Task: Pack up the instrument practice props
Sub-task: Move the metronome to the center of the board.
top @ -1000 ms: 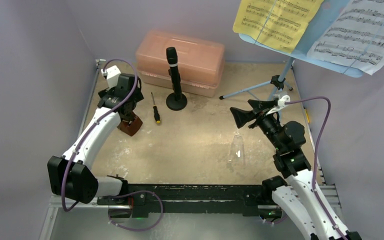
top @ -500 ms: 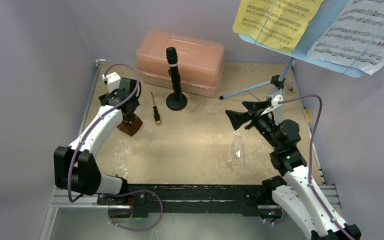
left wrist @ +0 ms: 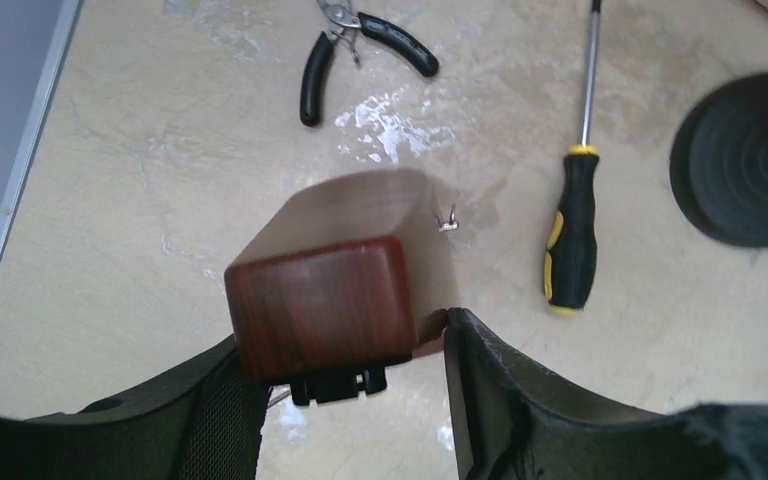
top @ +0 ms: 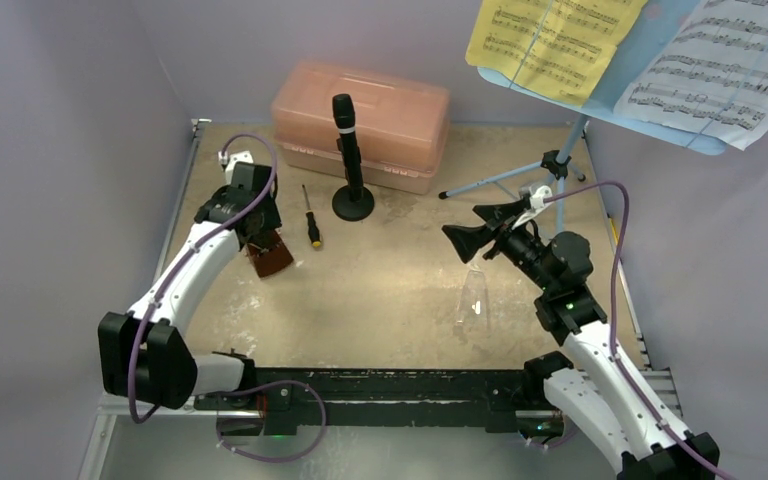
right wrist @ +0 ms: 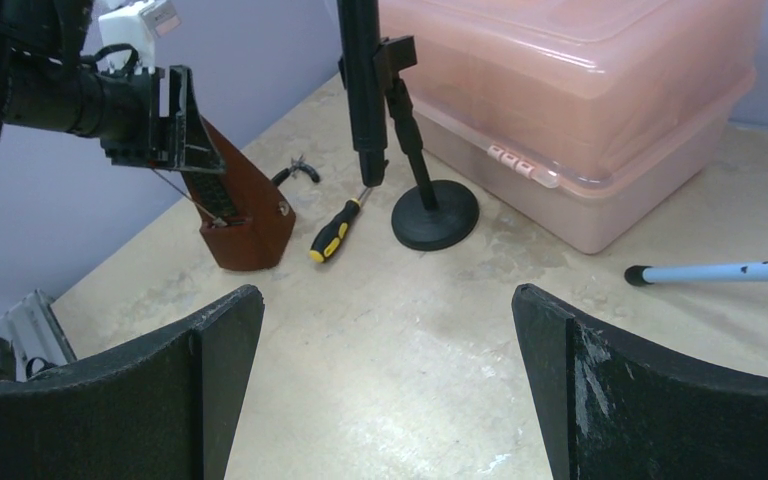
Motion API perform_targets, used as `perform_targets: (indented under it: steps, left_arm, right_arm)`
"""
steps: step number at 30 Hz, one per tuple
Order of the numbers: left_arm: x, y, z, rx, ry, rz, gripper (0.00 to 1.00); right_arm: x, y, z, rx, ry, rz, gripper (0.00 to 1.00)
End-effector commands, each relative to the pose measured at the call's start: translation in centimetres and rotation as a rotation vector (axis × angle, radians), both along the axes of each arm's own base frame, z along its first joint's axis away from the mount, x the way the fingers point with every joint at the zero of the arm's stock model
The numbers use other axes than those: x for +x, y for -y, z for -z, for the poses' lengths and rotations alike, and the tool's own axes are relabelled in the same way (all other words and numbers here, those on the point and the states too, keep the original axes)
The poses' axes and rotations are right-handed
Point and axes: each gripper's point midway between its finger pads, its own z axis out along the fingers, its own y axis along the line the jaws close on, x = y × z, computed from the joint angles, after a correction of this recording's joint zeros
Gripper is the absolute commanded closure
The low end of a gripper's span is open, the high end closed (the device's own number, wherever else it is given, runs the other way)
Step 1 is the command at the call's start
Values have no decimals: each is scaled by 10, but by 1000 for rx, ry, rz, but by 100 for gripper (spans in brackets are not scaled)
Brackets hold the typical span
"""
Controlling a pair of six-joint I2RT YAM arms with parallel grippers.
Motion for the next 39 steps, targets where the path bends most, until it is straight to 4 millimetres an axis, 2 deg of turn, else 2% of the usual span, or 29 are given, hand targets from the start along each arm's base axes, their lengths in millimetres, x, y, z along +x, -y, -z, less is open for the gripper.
perform_targets:
  steps: [1,9,11,17,21,25,30,35,39]
  left_arm:
    - [-4,10,-39,-22,75,124,71]
    - [-20,39,-49,-112,85,286,72]
    - [-24,52,-50,-131,101,332,72]
    - [-44,111,-55,-167,138,460,74]
    - [-57,130,-56,-219,155,498,75]
    - [-66,135,-55,-227,162,501,72]
    - [-69,114,-60,-169,171,415,50]
    - [-62,88,-82,-58,204,320,32]
    - [-47,90,-82,-20,202,297,25]
  right_arm:
    - [-8,-14,-11,-2,41,-98,2]
    - [-16,-32,-6,-23,35,-227,2]
    - [-18,-36,-5,-23,43,-236,2]
    - [-30,-55,6,-13,32,-255,2]
    - [-39,-63,14,-5,21,-257,2]
    - [-46,-69,22,8,3,-273,2]
    - [-52,-73,30,11,-13,-286,2]
    - [-55,-73,36,10,-6,-283,2]
    - [-54,-78,42,10,-5,-288,2]
